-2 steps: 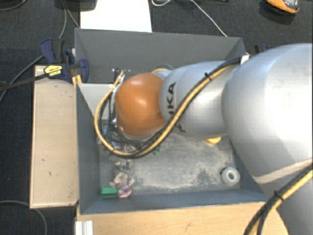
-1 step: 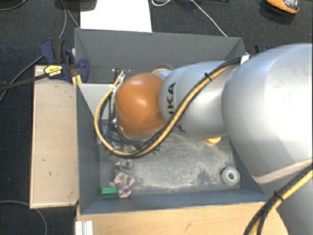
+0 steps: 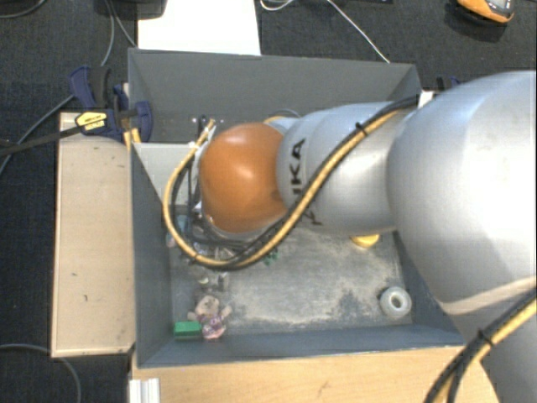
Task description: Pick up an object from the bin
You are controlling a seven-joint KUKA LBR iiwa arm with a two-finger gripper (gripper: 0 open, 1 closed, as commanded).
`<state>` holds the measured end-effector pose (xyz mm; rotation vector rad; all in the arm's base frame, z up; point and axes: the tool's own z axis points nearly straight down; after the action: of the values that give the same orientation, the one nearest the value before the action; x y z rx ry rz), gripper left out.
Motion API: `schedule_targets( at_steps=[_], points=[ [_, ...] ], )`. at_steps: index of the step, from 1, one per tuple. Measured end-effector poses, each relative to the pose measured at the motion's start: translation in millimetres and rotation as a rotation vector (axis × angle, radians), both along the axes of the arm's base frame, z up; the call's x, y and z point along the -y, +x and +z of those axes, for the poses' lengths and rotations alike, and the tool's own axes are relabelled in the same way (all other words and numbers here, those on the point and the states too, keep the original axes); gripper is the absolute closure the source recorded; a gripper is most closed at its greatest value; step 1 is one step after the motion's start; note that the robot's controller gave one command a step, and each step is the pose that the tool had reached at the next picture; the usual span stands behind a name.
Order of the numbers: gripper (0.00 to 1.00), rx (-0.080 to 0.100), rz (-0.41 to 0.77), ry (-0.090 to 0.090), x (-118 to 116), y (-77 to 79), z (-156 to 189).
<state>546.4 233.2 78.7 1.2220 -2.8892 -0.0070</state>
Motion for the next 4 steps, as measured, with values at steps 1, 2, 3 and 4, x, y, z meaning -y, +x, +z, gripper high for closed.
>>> schedule_targets(
  at_steps=[1, 2, 3, 4],
  points=[
    [1.00, 0.006, -0.001, 0.002, -1, 1.7, 27],
    [1.00, 0.010, -0.001, 0.004, -1, 3.0, 40],
    [1.00, 0.011, -0.002, 0.004, -1, 3.1, 50],
    [1.00, 0.012, -0.003, 0.005, -1, 3.2, 57]
  ],
)
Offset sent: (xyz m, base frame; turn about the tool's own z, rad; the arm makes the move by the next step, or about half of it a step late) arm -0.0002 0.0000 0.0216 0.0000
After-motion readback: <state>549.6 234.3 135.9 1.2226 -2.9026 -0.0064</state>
